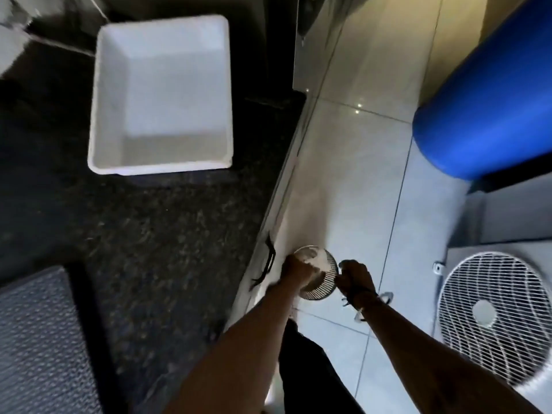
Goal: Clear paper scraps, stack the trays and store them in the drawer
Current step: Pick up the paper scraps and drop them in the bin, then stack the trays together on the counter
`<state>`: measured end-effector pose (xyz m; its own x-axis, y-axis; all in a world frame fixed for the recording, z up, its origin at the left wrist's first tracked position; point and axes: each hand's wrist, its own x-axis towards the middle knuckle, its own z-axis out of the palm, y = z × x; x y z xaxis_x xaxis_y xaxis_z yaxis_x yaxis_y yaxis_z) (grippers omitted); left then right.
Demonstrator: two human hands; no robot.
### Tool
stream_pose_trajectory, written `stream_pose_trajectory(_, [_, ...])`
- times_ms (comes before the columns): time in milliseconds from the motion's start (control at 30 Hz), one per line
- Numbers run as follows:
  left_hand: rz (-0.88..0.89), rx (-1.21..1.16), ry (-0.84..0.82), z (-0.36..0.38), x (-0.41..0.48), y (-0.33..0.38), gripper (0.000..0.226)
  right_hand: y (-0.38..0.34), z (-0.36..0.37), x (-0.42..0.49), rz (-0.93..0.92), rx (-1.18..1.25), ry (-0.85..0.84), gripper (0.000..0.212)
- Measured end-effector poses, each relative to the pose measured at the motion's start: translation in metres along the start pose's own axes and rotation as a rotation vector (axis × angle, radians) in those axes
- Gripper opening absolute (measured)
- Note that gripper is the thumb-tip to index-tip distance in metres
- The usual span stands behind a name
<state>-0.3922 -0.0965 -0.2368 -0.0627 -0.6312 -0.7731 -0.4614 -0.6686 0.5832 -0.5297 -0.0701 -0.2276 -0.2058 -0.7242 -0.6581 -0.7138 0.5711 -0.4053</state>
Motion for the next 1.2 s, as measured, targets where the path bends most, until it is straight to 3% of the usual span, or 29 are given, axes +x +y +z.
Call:
stream_pose_trajectory(67, [-0.079,-0.036,0.034,0.001,-0.001,-0.004,0.037,0.010,-0.008,-0.001,0.014,-0.029,0.039,0.047])
stream_pose_trajectory(167, [-0.033,-0.160,0.068,-0.004,-0.032,0.009,0.038,0.000,-0.024,-0.017,-0.021,0.127,0.046,0.043])
stream_pose_trajectory(333, [0.344,-0.365,0.339,-0.042,-0.149,0.019,0.029,-0.088,-0.037,-0.079,-0.500,0.107,0.243,0.036])
stream_pose_trajectory(400, [0.402,-0.440,0.601,-0.072,-0.208,-0.003,0.029,-0.131,-0.027,-0.113,-0.687,0.105,0.260,0.030])
stream_pose_trajectory(500, [0.227,-0.485,1.092,-0.123,-0.280,-0.065,0.028,-0.192,0.004,-0.154,-0.941,-0.038,0.094,0.038])
stream_pose_trajectory(567, [-0.098,-0.522,1.364,-0.152,-0.321,-0.124,0.044,-0.236,0.037,-0.177,-1.099,-0.265,-0.055,0.055])
stream_pose_trajectory(633, [-0.491,-0.608,1.493,-0.167,-0.357,-0.180,0.057,-0.277,0.073,-0.193,-1.148,-0.482,-0.112,0.069])
stream_pose_trajectory(733, [-0.781,-0.863,1.363,-0.168,-0.385,-0.242,0.066,-0.325,0.122,-0.205,-1.093,-0.670,-0.111,0.080])
stream_pose_trajectory(800, [-0.726,-1.009,1.267,-0.163,-0.385,-0.272,0.065,-0.351,0.151,-0.206,-1.097,-0.738,-0.112,0.081])
stream_pose_trajectory(867, [-0.568,-1.066,1.239,-0.160,-0.374,-0.290,0.050,-0.373,0.174,-0.201,-1.091,-0.799,-0.095,0.078])
stream_pose_trajectory(933, [-0.524,-1.051,1.244,-0.164,-0.365,-0.297,0.039,-0.390,0.194,-0.195,-1.077,-0.828,-0.063,0.070])
stream_pose_trajectory(1067, [-0.605,-0.975,1.292,-0.185,-0.360,-0.302,0.028,-0.394,0.202,-0.192,-1.100,-0.749,-0.029,0.029])
stream_pose_trajectory(1200, [-0.582,-0.735,1.258,-0.201,-0.372,-0.322,0.024,-0.350,0.167,-0.208,-0.902,-0.702,-0.024,0.030])
